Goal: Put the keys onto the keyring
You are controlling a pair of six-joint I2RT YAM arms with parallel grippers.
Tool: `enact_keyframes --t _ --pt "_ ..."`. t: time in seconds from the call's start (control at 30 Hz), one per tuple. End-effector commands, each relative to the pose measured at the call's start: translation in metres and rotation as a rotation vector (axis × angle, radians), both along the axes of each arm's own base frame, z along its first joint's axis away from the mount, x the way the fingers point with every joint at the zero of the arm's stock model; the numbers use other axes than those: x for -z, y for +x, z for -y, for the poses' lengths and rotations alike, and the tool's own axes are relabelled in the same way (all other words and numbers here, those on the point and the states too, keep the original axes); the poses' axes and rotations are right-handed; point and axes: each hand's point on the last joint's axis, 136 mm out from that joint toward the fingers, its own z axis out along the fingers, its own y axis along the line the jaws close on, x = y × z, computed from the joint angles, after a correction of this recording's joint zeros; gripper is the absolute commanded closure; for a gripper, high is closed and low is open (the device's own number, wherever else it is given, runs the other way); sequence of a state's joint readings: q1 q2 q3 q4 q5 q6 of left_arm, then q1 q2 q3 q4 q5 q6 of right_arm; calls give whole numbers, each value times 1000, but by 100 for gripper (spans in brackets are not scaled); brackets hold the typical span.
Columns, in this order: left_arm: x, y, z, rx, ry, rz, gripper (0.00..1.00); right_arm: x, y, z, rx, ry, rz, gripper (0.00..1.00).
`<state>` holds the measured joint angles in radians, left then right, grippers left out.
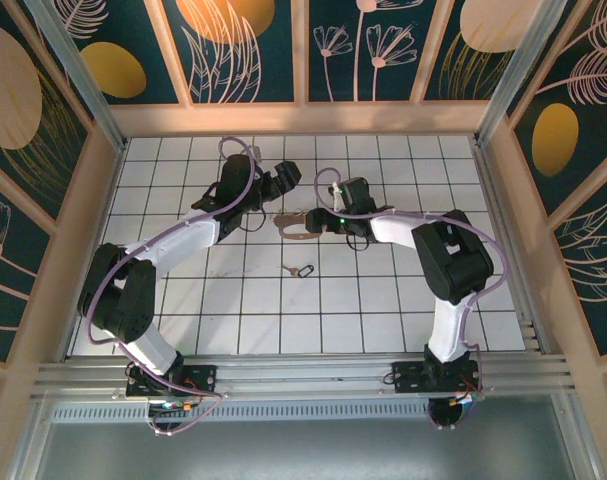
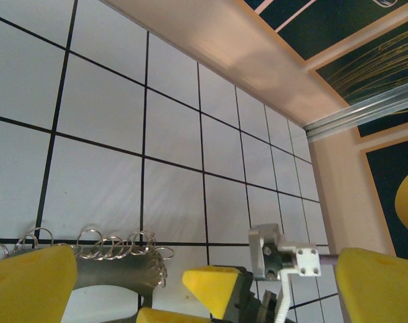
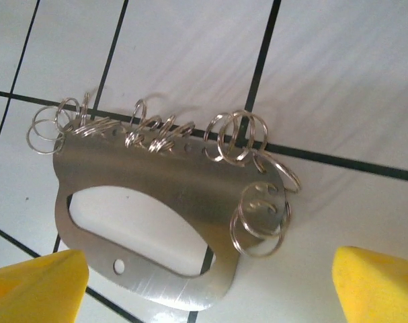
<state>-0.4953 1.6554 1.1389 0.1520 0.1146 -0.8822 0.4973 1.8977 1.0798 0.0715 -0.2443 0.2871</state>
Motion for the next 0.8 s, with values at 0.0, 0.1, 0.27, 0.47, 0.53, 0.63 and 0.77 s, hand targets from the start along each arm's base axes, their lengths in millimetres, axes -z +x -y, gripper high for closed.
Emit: enact_keyframes --t 0.0,0.1,0.27,0.47,0.53,0.63,0.77 --pt "-11 -1 -4 -4 5 28 2 -14 -3 1 -1 25 36 10" --pt "-9 0 -3 -1 2 24 1 -10 -6 -4 -15 39 21 21" --pt "-9 0 -3 -1 -1 25 2 -5 -7 -12 -31 43 14 33" --pt "-8 0 -3 -4 3 23 1 0 -7 -19 -45 51 -4 42" --pt "-8 0 -4 -5 6 25 1 2 -6 -20 -47 49 -7 42" --pt "-9 1 -3 -5 5 26 1 4 -3 -20 -42 42 -8 43" --pt "-9 1 -3 -3 6 27 1 5 3 -17 -28 24 2 43"
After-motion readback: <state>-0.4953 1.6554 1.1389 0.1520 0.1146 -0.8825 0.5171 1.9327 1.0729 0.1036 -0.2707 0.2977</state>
